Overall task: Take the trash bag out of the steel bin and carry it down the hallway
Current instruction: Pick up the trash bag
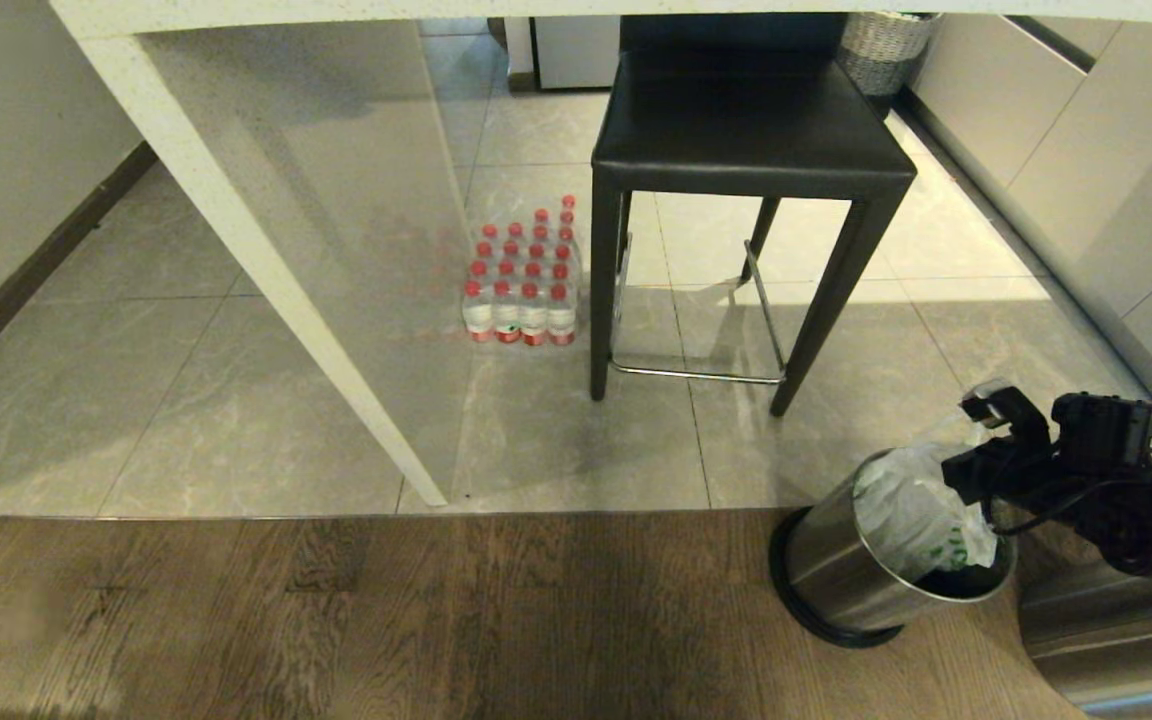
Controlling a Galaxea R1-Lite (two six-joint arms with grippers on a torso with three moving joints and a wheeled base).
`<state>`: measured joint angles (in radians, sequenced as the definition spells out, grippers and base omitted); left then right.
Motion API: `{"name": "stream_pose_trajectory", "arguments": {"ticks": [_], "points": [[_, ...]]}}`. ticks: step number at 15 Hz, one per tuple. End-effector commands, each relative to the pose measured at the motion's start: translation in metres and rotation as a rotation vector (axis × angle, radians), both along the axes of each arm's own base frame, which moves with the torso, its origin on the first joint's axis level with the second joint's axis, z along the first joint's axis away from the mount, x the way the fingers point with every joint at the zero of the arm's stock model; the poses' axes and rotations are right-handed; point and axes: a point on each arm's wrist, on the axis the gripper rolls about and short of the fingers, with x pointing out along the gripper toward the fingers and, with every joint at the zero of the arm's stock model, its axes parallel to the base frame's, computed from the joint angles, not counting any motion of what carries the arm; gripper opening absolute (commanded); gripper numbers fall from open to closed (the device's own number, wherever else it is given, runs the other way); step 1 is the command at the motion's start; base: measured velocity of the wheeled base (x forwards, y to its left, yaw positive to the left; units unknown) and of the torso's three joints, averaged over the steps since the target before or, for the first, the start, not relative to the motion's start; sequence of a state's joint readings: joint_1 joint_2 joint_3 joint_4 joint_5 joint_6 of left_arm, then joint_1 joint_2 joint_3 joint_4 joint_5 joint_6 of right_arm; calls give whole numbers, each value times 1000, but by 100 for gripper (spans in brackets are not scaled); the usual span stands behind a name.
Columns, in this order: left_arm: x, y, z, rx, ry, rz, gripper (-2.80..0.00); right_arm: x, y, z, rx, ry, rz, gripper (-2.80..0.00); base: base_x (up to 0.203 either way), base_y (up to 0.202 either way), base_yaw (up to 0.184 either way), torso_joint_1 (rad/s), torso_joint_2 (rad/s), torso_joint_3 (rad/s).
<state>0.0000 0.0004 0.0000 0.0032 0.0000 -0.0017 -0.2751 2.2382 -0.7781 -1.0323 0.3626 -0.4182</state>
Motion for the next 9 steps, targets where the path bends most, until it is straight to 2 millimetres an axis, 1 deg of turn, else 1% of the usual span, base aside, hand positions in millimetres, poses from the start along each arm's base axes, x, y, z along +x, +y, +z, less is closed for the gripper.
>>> {"name": "stream_pose_trajectory", "arguments": {"ticks": [1,2,4,7,9], "points": [[0,0,0,0,-1,0,-280,-5,-1,14,0,-20,-7,-280,0,0,0,0,0,0],[0,0,0,0,-1,0,-280,-7,-3,18,1,-16,-14,-280,0,0,0,0,0,0],[0,0,0,0,-1,0,-280,-9,-9,16,6,-2,-36,-280,0,0,0,0,0,0],[0,0,0,0,-1,0,-280,-5,-22,16,40,-12,-83,-280,0,0,0,0,0,0],[0,0,0,0,-1,0,-280,-3,-23,12,49,-6,-100,-280,0,0,0,0,0,0]]}}
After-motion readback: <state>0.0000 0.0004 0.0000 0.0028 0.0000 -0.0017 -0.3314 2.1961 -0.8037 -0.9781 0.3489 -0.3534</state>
